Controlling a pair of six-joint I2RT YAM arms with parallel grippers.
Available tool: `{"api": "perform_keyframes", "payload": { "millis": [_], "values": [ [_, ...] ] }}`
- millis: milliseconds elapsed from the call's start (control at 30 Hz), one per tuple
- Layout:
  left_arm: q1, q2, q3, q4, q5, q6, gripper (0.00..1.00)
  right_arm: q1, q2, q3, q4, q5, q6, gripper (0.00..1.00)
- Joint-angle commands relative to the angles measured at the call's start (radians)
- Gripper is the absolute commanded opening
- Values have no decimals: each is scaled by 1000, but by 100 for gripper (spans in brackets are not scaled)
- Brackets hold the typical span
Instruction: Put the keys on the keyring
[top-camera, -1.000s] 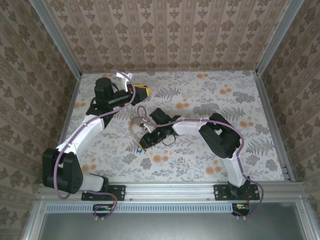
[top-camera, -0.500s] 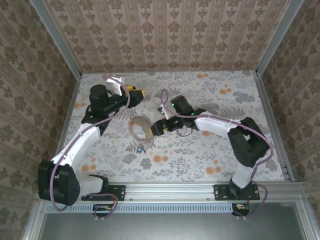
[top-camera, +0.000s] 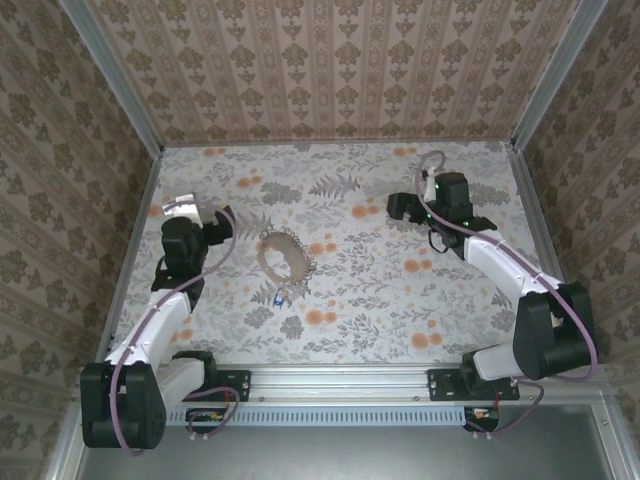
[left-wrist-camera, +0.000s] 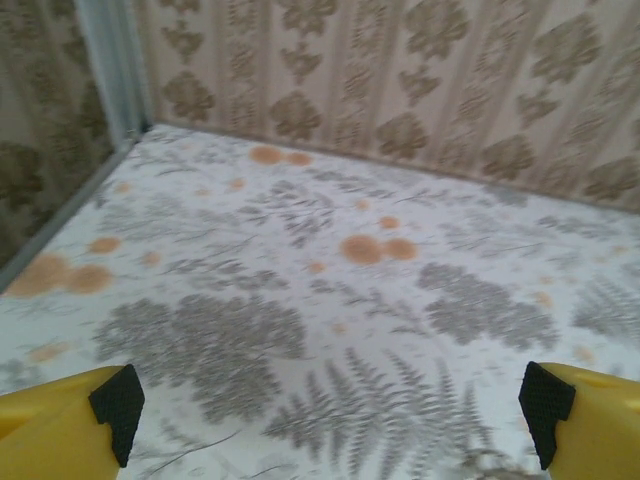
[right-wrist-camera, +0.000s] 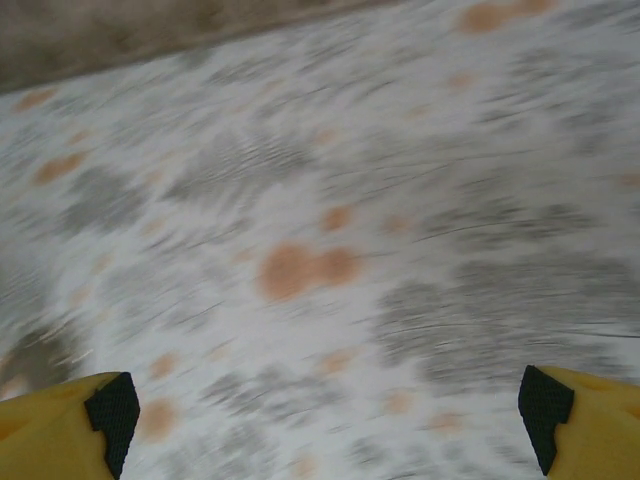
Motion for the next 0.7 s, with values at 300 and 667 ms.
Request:
{"api": "perform_keyframes", "payload": {
  "millis": [300, 667],
  "values": [
    [21, 281, -187, 490, -155, 227, 100, -105, 30, -316, 491, 453, -199, 100],
    [65, 514, -91, 538, 8, 247, 100, -169, 141, -473, 861, 131, -259, 100]
  ]
}}
